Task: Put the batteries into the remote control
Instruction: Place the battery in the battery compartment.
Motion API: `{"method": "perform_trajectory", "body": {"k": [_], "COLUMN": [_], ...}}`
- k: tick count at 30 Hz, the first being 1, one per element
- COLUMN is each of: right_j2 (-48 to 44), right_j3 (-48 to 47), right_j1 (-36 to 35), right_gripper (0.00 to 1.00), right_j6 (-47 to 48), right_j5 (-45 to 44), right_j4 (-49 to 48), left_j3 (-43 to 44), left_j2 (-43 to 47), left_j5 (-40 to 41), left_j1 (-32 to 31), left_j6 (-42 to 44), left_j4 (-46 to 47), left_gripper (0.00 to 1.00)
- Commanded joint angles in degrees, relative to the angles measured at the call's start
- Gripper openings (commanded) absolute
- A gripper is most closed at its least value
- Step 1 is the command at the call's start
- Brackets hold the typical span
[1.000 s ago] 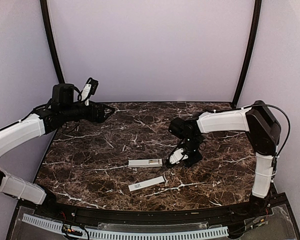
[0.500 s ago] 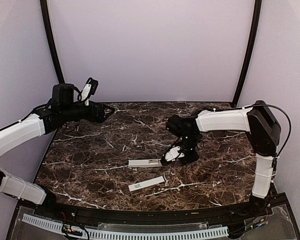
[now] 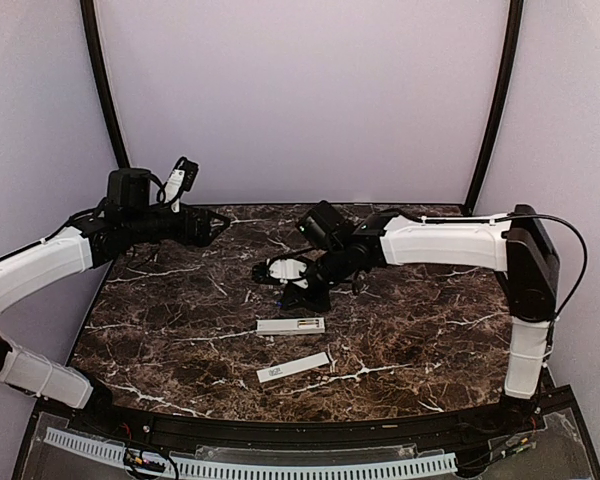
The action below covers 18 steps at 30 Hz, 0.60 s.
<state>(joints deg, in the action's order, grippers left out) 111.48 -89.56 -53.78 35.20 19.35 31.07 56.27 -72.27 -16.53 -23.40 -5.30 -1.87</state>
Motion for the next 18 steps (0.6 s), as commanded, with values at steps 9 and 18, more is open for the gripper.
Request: {"method": "perform_trajectory", "body": {"k": [9,18], "right_j2": [2.25,3.85], "right_j3": [7.55,7.97], "right_j1": [0.57,1.89], "right_gripper": [0.0,0.0], "right_j6": [3.67,5.01], "right_j5": [0.63,-0.28], "right_j4": [-4.56,-3.65], "left_j3": [-0.07,0.02], "left_j2": [-0.73,-1.03], "left_j5": [0.09,-0.18], "left_j1": [0.28,0.28], "left_j6": [0.36,0.29], "left_j4": [0.09,0.2], "left_gripper": [0.99,0.99]}}
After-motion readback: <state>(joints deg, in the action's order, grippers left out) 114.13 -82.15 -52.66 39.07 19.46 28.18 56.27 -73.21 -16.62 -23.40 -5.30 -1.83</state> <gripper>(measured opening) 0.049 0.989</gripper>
